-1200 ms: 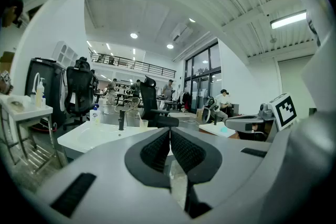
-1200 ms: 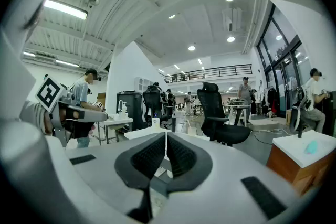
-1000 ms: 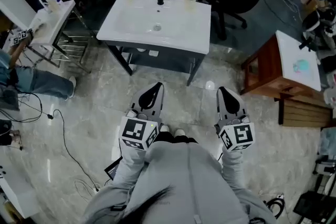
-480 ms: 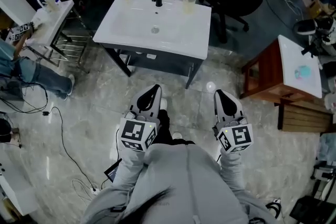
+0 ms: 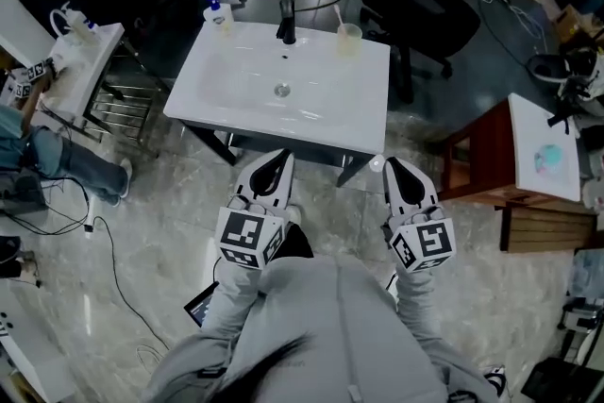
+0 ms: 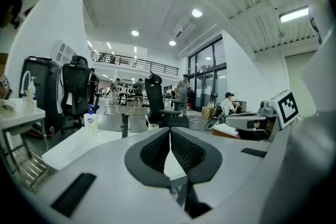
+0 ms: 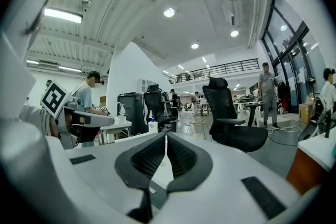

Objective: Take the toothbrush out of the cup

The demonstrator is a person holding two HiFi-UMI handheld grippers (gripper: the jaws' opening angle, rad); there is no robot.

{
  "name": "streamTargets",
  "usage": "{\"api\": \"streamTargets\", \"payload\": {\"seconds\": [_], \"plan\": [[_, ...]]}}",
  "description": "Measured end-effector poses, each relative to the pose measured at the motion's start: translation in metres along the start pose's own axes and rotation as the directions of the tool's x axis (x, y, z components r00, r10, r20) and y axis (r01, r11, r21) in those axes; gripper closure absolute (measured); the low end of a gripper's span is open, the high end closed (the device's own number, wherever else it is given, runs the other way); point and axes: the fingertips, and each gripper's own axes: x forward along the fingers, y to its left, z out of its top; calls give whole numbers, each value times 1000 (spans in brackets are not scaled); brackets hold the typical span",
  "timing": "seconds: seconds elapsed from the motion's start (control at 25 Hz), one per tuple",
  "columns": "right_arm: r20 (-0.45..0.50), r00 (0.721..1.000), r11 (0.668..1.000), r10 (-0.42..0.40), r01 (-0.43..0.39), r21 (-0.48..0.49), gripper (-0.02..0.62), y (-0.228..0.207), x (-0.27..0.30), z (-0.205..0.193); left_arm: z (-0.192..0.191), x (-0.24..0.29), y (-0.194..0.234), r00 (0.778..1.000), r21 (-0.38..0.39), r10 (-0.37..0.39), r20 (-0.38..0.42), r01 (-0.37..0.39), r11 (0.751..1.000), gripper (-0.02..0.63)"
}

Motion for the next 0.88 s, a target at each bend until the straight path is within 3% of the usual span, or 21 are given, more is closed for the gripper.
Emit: {"api": "streamTargets", "payload": {"seconds": [0.48, 0.88], "plan": [[-26, 992, 992, -124, 124, 21, 569, -19, 94, 7, 13, 66, 83, 995, 8, -96, -37, 96, 995, 578], [-72, 982, 984, -174, 176, 29, 571, -12, 113, 7, 3, 73, 108, 987, -32, -144, -73, 142, 989, 578]]}}
